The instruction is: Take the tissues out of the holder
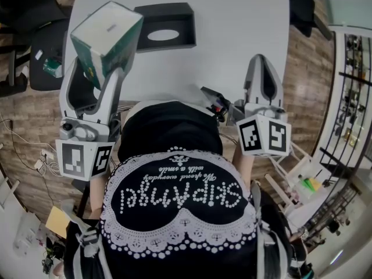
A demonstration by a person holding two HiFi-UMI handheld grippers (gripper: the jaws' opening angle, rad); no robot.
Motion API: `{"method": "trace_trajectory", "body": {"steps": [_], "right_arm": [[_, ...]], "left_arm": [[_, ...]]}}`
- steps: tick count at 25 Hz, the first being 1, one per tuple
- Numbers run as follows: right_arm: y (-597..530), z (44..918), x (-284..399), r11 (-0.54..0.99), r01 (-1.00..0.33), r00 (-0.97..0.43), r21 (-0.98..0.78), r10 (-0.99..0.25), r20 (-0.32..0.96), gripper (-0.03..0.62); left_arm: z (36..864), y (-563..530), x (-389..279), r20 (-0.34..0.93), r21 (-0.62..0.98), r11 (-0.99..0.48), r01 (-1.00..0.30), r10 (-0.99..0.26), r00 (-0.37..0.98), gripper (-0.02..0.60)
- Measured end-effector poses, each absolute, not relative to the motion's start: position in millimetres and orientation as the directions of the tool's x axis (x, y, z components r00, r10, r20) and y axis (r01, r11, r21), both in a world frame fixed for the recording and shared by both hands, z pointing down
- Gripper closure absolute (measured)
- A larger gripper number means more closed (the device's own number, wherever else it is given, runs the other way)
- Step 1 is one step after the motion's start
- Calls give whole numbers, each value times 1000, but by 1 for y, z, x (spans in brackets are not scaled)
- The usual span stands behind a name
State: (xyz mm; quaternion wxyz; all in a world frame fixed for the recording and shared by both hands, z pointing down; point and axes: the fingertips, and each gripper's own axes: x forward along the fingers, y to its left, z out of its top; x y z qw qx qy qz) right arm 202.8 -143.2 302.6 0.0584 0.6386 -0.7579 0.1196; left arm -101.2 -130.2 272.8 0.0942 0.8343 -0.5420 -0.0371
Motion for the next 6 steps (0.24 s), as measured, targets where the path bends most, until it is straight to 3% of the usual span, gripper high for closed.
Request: {"method": "trace_trajectory", "body": {"steps": [6], "right_arm": [[-143, 303, 202, 157, -982, -179, -107, -954, 241, 560]], "left_arm": [[273, -130, -101, 42, 197, -396, -897, -910, 411, 245]]}}
